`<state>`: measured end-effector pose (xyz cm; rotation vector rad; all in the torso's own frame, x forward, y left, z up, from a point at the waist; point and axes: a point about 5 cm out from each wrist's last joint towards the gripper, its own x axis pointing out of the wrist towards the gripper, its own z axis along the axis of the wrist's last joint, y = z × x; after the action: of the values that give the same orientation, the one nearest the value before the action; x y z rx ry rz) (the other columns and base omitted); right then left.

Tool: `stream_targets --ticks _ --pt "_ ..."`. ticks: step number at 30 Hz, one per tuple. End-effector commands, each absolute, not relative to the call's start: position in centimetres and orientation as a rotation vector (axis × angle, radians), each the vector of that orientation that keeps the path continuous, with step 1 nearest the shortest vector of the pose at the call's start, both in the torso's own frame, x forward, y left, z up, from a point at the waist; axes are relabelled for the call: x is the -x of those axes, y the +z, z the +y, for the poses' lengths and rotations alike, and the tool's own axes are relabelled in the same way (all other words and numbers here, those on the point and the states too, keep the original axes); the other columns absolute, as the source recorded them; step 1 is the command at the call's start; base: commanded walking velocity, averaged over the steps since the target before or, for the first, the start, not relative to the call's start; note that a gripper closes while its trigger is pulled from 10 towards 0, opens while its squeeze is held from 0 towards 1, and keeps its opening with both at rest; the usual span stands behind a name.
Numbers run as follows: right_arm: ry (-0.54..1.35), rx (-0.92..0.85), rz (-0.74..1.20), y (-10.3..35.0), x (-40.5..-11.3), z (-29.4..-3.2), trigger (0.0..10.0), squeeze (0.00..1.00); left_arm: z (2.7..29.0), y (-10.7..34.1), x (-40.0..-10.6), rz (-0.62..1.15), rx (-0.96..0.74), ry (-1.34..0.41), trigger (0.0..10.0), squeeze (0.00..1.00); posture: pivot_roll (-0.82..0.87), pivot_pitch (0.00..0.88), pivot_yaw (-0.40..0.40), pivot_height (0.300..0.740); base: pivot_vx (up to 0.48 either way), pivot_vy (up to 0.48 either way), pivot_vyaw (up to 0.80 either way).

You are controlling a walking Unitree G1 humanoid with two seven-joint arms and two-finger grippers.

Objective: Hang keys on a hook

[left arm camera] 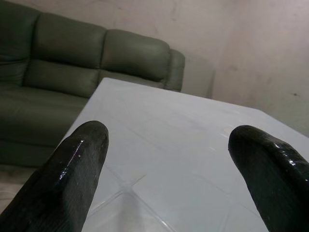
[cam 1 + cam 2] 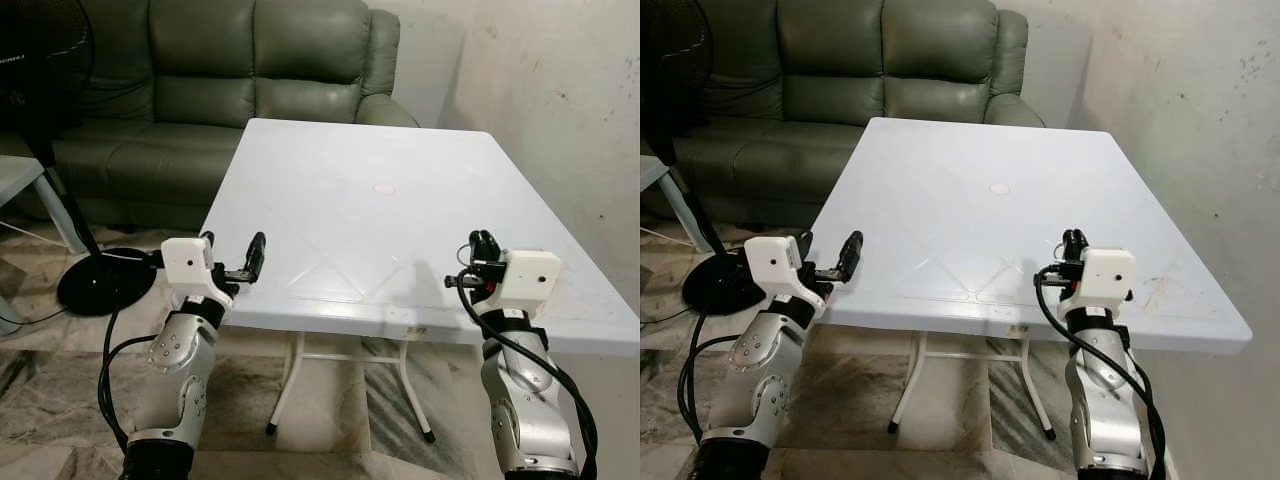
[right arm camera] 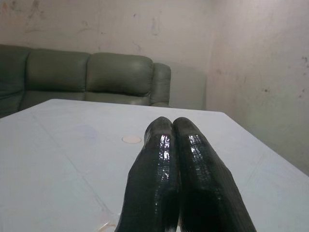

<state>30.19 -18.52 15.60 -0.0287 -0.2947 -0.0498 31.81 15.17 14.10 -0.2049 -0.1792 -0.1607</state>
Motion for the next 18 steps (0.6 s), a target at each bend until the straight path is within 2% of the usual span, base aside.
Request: stream_targets --ticks 1,5,18 --pt "-0.052 0.039 -0.293 15.76 -30.48 -18.44 10.0 0.0 15.02 14.37 -32.11 -0.192 0.197 -0.154 10.0 0.0 0.03 0.0 -0.053 0.74 0.0 0.0 0.0" --pt "-0.041 0.034 -0.261 15.49 -30.79 -18.11 10.0 0.0 15.03 14.45 -32.21 -0.197 0.195 -0.153 10.0 0.0 0.03 0.0 -0.057 0.74 0.0 0.0 -0.15" --pt "-0.048 0.027 -0.227 15.12 -31.21 -17.65 10.0 0.0 15.25 15.06 -32.95 -0.219 0.141 -0.183 10.0 0.0 0.03 0.0 -0.056 0.74 0.0 0.0 -0.79"
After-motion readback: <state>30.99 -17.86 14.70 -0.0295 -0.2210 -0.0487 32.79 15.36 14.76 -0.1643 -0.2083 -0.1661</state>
